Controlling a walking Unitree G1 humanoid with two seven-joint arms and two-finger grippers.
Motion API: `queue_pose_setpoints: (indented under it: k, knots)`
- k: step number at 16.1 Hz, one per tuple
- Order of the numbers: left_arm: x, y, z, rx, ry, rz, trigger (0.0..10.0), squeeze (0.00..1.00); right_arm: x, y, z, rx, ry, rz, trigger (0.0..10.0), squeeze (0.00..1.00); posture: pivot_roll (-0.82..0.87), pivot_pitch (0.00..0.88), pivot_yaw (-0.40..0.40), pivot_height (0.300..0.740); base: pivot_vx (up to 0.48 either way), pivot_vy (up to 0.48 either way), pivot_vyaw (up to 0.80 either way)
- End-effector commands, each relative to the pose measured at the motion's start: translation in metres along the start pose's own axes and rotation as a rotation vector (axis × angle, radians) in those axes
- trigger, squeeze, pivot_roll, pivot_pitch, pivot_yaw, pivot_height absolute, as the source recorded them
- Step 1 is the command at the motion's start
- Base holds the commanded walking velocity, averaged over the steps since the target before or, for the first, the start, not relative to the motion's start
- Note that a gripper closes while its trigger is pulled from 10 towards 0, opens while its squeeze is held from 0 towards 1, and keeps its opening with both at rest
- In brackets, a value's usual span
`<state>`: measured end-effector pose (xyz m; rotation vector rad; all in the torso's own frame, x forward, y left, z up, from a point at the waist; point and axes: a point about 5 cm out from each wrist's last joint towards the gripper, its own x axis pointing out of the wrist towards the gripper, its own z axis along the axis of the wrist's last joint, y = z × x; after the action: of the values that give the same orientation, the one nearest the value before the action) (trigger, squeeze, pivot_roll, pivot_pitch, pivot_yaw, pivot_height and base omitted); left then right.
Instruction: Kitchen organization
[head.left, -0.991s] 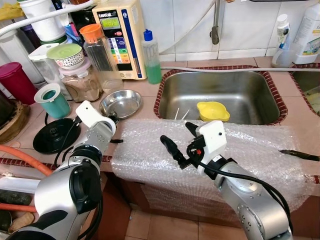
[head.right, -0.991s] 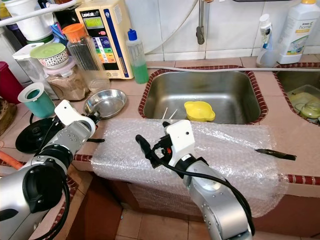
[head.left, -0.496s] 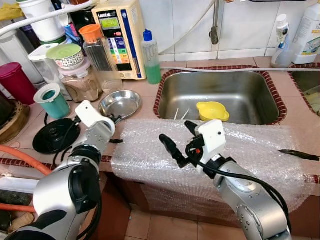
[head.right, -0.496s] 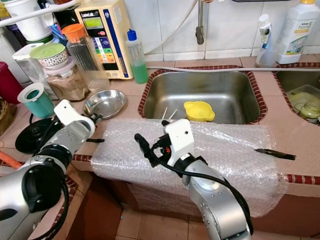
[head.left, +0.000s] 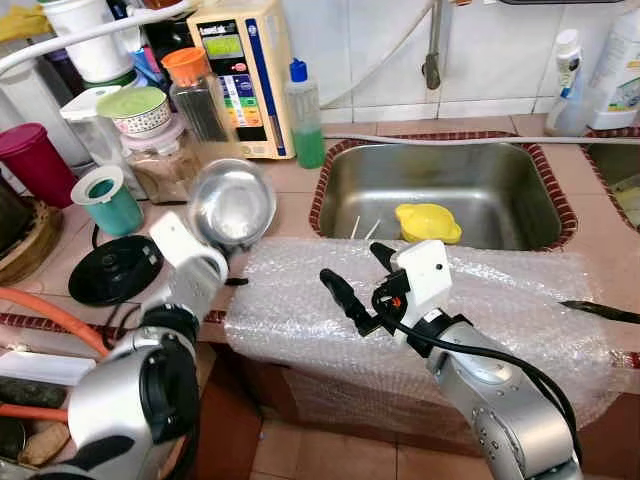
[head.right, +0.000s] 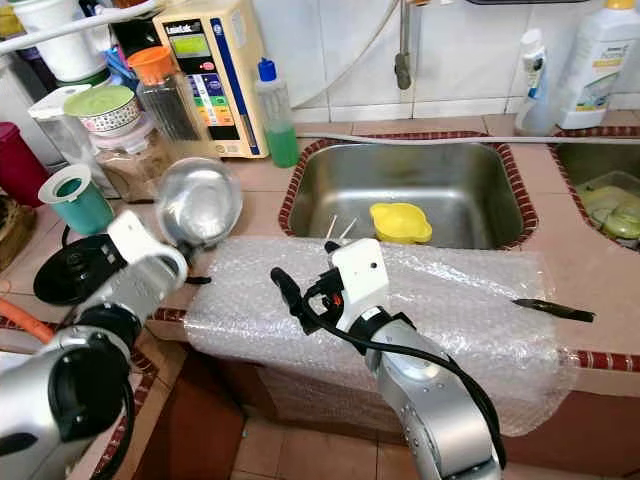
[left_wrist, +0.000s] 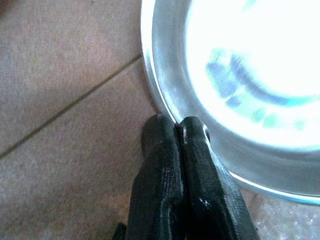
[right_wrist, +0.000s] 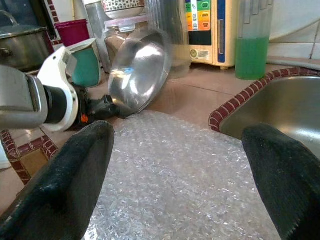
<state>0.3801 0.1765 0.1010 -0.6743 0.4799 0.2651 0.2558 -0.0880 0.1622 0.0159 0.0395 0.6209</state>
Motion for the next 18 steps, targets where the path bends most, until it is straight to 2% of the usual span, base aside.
queue_pose_setpoints:
  k: [1,4,8,13,14,17,18]
  knots:
    - [-0.001,0.008,0.004,-0.004,-0.002,0.014,0.0,0.00,0.006,0.003,0.004,-0.008,-0.017,0.029,10.0,0.00,-0.05,0.000,0.173,0.740,0.000,0.000,0.00]
    - [-0.002,0.017,0.007,0.023,-0.035,0.003,0.0,0.00,0.008,0.000,0.006,-0.012,-0.021,0.033,10.0,0.00,-0.03,0.000,0.157,0.740,0.000,0.000,0.00]
    - [-0.004,0.007,-0.002,0.033,-0.076,-0.124,0.0,0.00,0.011,-0.007,0.006,-0.011,-0.027,0.013,10.0,0.00,-0.01,0.000,0.136,0.740,0.000,0.000,0.00]
    - [-0.009,-0.009,-0.011,0.051,-0.105,-0.274,0.0,0.00,0.026,-0.018,0.006,0.012,-0.036,-0.020,10.0,0.00,0.00,0.000,0.112,0.740,0.000,0.000,0.00]
    - [-0.011,-0.014,-0.019,0.058,-0.089,-0.322,0.0,0.00,0.037,-0.026,-0.001,0.134,0.000,-0.071,10.0,0.00,0.02,0.000,0.096,0.740,0.000,0.000,0.00]
    - [-0.018,-0.019,-0.033,0.078,-0.068,-0.393,0.0,0.00,0.059,-0.031,-0.008,0.303,0.011,-0.094,10.0,0.00,0.04,0.000,0.080,0.740,0.000,0.000,0.00]
    - [-0.020,-0.021,-0.036,0.091,-0.065,-0.415,0.0,0.00,0.064,-0.031,-0.009,0.330,0.016,-0.098,10.0,0.00,0.05,0.000,0.077,0.740,0.000,0.000,0.00]
